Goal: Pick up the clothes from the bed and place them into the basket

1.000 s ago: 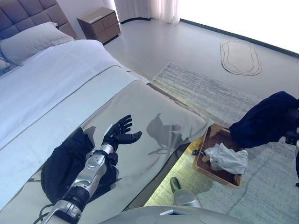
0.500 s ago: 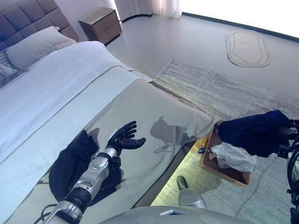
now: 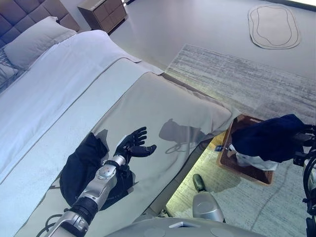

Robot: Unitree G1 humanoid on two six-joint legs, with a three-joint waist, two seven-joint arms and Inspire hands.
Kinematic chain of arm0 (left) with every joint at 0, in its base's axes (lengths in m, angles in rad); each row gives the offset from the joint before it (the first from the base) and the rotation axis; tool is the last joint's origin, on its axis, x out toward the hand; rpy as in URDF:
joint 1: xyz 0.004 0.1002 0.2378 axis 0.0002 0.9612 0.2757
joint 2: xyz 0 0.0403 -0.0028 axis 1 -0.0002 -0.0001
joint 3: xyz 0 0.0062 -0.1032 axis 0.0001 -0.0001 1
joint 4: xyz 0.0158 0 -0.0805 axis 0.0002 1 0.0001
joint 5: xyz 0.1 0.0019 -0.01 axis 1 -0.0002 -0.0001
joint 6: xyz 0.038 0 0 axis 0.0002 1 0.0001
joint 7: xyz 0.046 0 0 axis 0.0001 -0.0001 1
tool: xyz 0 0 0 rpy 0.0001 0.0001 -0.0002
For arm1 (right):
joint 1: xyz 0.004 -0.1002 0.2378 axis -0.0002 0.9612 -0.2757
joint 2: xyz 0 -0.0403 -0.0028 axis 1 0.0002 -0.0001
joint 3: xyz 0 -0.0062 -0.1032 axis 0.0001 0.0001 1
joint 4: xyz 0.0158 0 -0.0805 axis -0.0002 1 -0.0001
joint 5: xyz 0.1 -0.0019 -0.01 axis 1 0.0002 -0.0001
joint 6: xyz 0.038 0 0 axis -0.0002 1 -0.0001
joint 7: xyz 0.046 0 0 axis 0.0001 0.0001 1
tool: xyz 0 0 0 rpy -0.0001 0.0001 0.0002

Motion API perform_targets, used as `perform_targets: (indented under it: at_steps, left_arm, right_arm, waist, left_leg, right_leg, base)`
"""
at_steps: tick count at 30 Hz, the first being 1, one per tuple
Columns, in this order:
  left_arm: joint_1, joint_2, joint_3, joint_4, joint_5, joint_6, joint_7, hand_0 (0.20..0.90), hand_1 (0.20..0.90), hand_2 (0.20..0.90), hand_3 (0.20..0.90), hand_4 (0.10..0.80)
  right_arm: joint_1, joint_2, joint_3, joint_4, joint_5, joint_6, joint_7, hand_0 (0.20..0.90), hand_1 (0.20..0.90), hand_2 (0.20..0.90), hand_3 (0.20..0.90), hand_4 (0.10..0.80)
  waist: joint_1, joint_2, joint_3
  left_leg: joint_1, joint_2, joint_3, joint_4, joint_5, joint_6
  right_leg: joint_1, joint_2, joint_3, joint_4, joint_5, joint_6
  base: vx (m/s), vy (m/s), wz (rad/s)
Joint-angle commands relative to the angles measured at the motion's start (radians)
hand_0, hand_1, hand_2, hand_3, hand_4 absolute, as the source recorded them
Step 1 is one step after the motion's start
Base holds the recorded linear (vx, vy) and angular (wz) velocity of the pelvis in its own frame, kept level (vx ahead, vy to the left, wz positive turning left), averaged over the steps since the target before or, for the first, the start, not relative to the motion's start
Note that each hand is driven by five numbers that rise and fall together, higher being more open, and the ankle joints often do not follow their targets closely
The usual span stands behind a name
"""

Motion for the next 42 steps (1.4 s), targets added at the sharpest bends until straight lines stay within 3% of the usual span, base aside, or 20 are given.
perform_targets:
  at_steps: [1, 15, 21, 25, 32, 42]
  left_arm:
    - [-0.060, 0.013, 0.011, -0.045, 0.006, -0.090, 0.006, 0.900, 0.900, 0.900, 0.900, 0.800]
    - [-0.043, 0.008, 0.025, -0.049, 0.007, -0.095, 0.004, 0.900, 0.900, 0.900, 0.900, 0.800]
    - [-0.024, 0.005, 0.060, -0.029, 0.015, -0.096, 0.024, 0.900, 0.900, 0.900, 0.900, 0.800]
    - [-0.026, -0.005, 0.083, 0.007, 0.030, -0.053, 0.028, 0.900, 0.900, 0.900, 0.900, 0.800]
    - [-0.035, -0.025, 0.108, 0.058, 0.037, -0.015, 0.067, 0.900, 0.900, 0.900, 0.900, 0.800]
    - [-0.008, -0.029, 0.163, 0.090, 0.022, -0.039, 0.096, 0.900, 0.900, 0.900, 0.900, 0.800]
  right_arm:
    - [-0.095, -0.061, -0.017, -0.029, 0.003, -0.104, -0.037, 0.900, 0.900, 0.900, 0.900, 0.800]
    - [-0.053, -0.051, -0.019, -0.044, -0.046, -0.084, -0.026, 0.900, 0.900, 0.900, 0.900, 0.800]
    - [-0.040, -0.017, 0.019, -0.116, 0.014, -0.107, 0.079, 0.900, 0.900, 0.900, 0.900, 0.800]
    - [-0.056, 0.015, 0.053, -0.193, 0.016, -0.118, 0.101, 0.900, 0.900, 0.900, 0.900, 0.800]
    - [-0.188, 0.102, 0.173, -0.282, -0.064, -0.081, -0.018, 0.900, 0.900, 0.900, 0.900, 0.800]
    - [-0.385, 0.147, 0.328, -0.215, -0.075, -0.026, -0.012, 0.900, 0.900, 0.900, 0.900, 0.800]
  waist:
    - [0.000, -0.073, -0.060]
    - [0.021, -0.093, -0.075]
    - [0.063, -0.131, -0.093]
    - [0.091, -0.149, -0.095]
    - [0.162, -0.161, -0.096]
    - [0.268, -0.167, -0.096]
  left_leg:
    - [0.035, 0.004, -0.024, 0.100, -0.150, -0.020]
    - [0.044, 0.005, -0.029, 0.090, -0.142, -0.022]
    - [0.050, -0.002, -0.055, 0.081, -0.131, -0.017]
    - [0.045, -0.007, -0.075, 0.079, -0.123, -0.016]
    - [0.021, -0.029, -0.149, 0.033, -0.084, -0.017]
    - [0.006, -0.046, -0.235, 0.039, -0.065, -0.022]
  right_leg:
    - [0.001, 0.031, -0.030, 0.021, -0.029, -0.013]
    - [0.023, 0.029, -0.053, 0.020, -0.036, -0.017]
    - [0.051, 0.025, -0.098, 0.025, -0.042, -0.025]
    - [0.062, 0.020, -0.128, 0.029, -0.049, -0.030]
    - [0.069, 0.020, -0.174, 0.028, -0.061, -0.036]
    - [0.121, -0.003, -0.256, 0.048, -0.095, -0.058]
  base:
    - [0.000, 0.000, 0.00]
    - [-0.001, 0.008, 0.01]
    - [0.005, -0.003, 0.10]
    - [-0.029, -0.031, 0.14]
    - [-0.054, -0.011, 0.35]
    - [0.034, -0.009, 0.36]
